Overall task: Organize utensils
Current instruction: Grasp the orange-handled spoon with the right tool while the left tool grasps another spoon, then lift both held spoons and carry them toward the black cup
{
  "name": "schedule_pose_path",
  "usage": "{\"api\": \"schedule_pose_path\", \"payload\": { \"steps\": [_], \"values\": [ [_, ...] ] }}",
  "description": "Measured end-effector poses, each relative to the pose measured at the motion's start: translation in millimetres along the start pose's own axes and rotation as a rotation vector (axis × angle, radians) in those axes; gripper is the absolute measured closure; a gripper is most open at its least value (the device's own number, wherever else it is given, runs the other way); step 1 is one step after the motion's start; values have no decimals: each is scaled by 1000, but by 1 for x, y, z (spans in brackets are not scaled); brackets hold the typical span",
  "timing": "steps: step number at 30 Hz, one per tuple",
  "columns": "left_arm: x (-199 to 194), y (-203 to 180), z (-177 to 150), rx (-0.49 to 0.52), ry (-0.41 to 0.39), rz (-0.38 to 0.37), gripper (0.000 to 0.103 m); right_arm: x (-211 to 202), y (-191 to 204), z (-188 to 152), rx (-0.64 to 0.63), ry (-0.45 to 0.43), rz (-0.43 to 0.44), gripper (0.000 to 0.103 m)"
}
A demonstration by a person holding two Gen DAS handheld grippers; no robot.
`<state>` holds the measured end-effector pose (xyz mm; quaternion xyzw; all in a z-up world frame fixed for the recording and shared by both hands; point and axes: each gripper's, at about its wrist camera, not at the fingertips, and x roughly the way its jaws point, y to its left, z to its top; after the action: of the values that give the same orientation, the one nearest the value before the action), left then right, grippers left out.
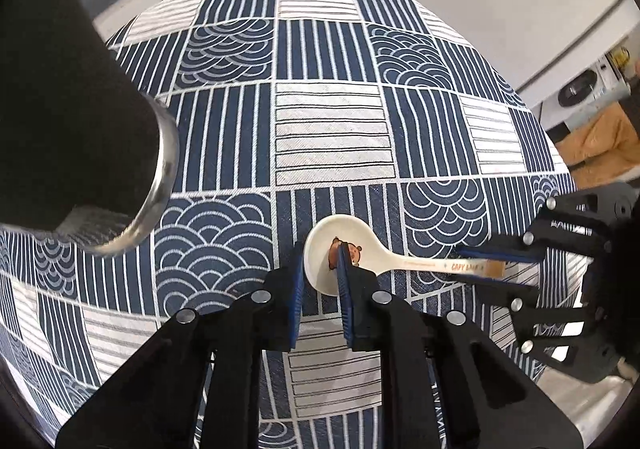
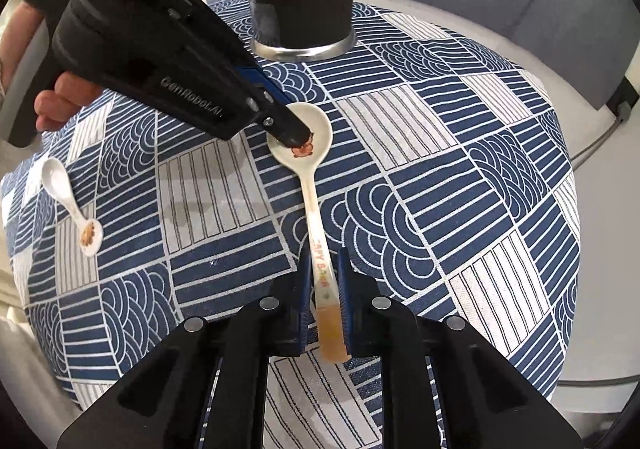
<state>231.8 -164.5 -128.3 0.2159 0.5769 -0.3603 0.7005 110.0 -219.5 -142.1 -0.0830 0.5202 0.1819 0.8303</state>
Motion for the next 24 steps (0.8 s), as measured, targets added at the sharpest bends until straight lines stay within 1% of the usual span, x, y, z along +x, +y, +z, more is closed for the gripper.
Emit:
{"api": "schedule_pose_path", "payload": {
  "steps": [3,6,9,13,15,16,24],
  "values": [
    [-6,0,-5,-19,0,12,91,-1,1,0,-11,5,17,92],
    [-18,0,-12,-38,-15,26,93,-4,3,1,-16,-1,60,93],
    [-34,2,-17,-70,-35,48,95,-9,10,5,-48,-12,96,93],
    [-59,3,-29,-111,-68,102,95,-17,15,16,-89,-40,146,93],
    [-76,5,-36,-148,-90,127,96,-22,18,23,-119,-59,172,93],
    [-80,8,-39,-163,-98,134,96,-24,20,26,-133,-65,179,93],
    [-133,14,-67,-291,-175,260,96,-45,35,52,-285,-131,232,93]
  ]
}}
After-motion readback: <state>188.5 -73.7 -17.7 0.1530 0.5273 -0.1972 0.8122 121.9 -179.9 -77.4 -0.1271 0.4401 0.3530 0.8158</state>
